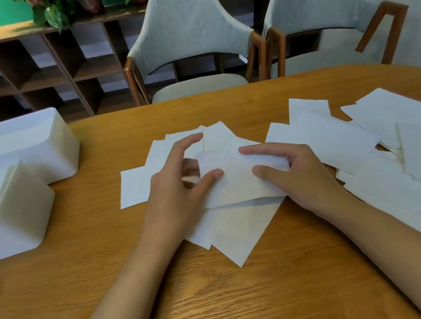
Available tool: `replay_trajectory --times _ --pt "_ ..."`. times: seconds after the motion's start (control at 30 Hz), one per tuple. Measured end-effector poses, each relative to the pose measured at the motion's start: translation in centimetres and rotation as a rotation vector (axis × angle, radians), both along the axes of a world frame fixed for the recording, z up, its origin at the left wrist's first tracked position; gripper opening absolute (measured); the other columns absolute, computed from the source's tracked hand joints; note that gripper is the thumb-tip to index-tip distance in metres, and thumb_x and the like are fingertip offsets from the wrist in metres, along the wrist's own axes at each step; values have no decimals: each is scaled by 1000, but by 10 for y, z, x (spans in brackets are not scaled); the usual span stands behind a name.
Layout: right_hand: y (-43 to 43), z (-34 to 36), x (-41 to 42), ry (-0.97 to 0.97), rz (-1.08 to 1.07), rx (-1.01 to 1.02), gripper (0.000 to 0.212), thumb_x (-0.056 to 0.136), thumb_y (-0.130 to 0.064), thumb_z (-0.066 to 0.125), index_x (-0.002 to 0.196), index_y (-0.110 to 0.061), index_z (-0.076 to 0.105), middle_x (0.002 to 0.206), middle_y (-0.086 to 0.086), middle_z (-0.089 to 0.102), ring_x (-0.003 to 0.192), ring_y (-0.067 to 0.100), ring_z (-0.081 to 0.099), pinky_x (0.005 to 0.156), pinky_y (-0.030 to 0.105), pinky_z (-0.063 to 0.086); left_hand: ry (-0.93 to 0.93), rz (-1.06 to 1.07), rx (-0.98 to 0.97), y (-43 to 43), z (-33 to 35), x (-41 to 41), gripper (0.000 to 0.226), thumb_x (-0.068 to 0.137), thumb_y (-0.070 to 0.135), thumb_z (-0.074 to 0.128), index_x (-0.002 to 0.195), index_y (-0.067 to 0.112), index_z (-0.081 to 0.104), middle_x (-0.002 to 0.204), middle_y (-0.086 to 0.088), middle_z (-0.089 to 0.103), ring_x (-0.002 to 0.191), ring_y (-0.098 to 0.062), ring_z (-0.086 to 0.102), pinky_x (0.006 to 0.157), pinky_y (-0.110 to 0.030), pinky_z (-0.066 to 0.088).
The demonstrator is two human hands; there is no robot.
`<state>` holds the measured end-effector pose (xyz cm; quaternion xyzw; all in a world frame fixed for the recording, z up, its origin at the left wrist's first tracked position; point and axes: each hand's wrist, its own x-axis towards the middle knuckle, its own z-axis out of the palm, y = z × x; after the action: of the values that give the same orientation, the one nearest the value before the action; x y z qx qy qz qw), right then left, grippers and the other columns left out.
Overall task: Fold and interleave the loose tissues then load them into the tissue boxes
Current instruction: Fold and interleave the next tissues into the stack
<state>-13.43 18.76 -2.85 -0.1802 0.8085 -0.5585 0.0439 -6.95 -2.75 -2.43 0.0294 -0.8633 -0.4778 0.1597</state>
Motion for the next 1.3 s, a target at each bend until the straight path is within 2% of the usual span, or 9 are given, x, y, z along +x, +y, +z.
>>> replay_trajectory --times 0.1,0.2,0.43,0.67,0.8,0.87,0.97,1.07,1.3 --pt "1 1 -2 36 -96 27 28 96 -24 66 111 -47 72 131 -25 57 114 -5 47 82 7 35 -64 42 -321 -9 -6 -3 58 99 47 64 151 41 41 142 12 60 124 -12 57 96 -33 47" --pt "5 3 -6 51 -147 11 28 96 -21 66 109 -45 71 128 -21 58 110 -5 48 73 0 38 -126 82 -419 -12 -12 -5 59 99 46 64 153 32 44 148 7 57 134 -19 53 104 -38 45" --pt "5 3 -6 34 -174 -42 28 95 -19 66 102 -45 72 114 -37 53 103 -17 45 74 2 38 -31 181 -483 -9 -12 -5 40 89 44 77 123 25 67 113 10 69 111 -13 59 79 -25 36" --pt "4 2 -5 55 -167 -43 30 95 -17 66 101 -46 70 112 -39 51 97 -30 40 71 -5 37 69 212 -512 -8 -12 -3 6 87 26 71 88 21 71 88 10 71 81 -16 63 65 -34 50" --pt "4 0 -7 42 -198 -26 28 96 -18 64 100 -45 70 111 -38 49 103 -13 46 77 7 36 280 190 -172 -3 -5 0 7 89 15 66 83 14 62 82 10 71 82 -4 69 72 -25 53" --pt "3 0 -7 39 -205 0 28 97 -19 63 101 -46 69 112 -36 49 103 -8 46 77 9 36 281 186 9 0 2 3 14 92 7 61 79 10 56 66 10 57 66 2 58 62 -16 43" --pt "4 -2 -8 30 -213 26 29 97 -19 60 103 -45 70 111 -39 48 103 -10 45 76 9 34 247 173 290 1 10 4 15 92 14 52 77 11 51 60 -1 33 55 -11 30 51 -26 25" --pt "3 -1 -9 37 -234 45 27 99 -21 59 110 -44 70 110 -42 45 102 -12 44 80 9 33 206 127 586 -2 15 4 16 91 19 49 75 20 49 65 0 35 59 -14 31 53 -33 21" --pt "1 7 -7 -56 -129 -19 47 88 -68 43 119 -44 68 117 -28 66 113 -4 57 107 39 46 62 -3 761 -2 17 3 12 83 25 48 71 21 48 77 0 45 72 -18 43 57 -33 30"
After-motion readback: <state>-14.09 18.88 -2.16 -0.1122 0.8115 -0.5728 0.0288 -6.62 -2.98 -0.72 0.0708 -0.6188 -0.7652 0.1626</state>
